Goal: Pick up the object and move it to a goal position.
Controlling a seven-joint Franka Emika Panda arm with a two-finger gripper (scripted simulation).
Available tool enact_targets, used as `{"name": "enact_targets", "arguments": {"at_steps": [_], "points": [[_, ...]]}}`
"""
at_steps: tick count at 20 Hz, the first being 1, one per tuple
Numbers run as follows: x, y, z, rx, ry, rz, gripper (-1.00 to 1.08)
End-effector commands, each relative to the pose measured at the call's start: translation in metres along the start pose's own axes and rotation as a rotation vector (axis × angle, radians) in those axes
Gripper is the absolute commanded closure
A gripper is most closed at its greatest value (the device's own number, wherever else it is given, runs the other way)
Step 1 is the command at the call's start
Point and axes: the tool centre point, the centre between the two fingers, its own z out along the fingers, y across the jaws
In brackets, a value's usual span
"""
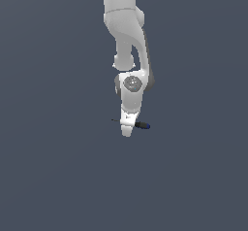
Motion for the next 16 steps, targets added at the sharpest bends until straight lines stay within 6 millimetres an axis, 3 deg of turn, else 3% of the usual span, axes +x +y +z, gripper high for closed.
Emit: {"name": "enact_targets", "arguments": {"at_steps": [1, 8, 16], "points": [[0.0, -0.001, -0.003, -0.001, 0.0, 0.0, 1.08], [-0.001, -0.013, -0.023, -0.001, -0.001, 0.0, 1.08], [-0.004, -0.038, -0.068, -0.001, -0.004, -0.001, 1.08]]}}
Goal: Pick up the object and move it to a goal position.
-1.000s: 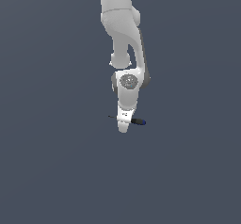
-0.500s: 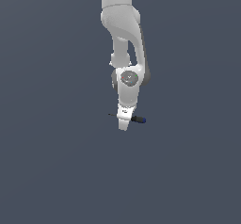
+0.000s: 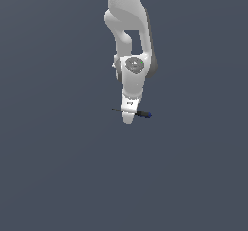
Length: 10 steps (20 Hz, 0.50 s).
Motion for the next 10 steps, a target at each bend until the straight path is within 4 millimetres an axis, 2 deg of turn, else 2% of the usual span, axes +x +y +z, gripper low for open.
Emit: {"name": "enact_targets", "arguments": {"at_steps": [1, 10], "points": [[-0.001, -0.009, -0.017, -0.001, -0.001, 0.0, 1.08], [-0.003, -0.039, -0.075, -0.001, 0.001, 0.0, 1.08]]}}
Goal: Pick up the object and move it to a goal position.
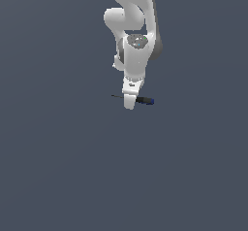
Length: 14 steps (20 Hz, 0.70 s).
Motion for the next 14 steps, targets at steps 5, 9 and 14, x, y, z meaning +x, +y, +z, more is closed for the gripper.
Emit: {"name": "enact_targets", "arguments": {"at_steps": [5, 9, 14], "points": [[-0.001, -0.014, -0.029, 0.0, 0.003, 0.0, 1.08], [-0.001, -0.019, -0.039, 0.0, 0.004, 0.001, 1.08], [-0.001, -0.021, -0.044, 0.0, 0.005, 0.001, 1.08]]}}
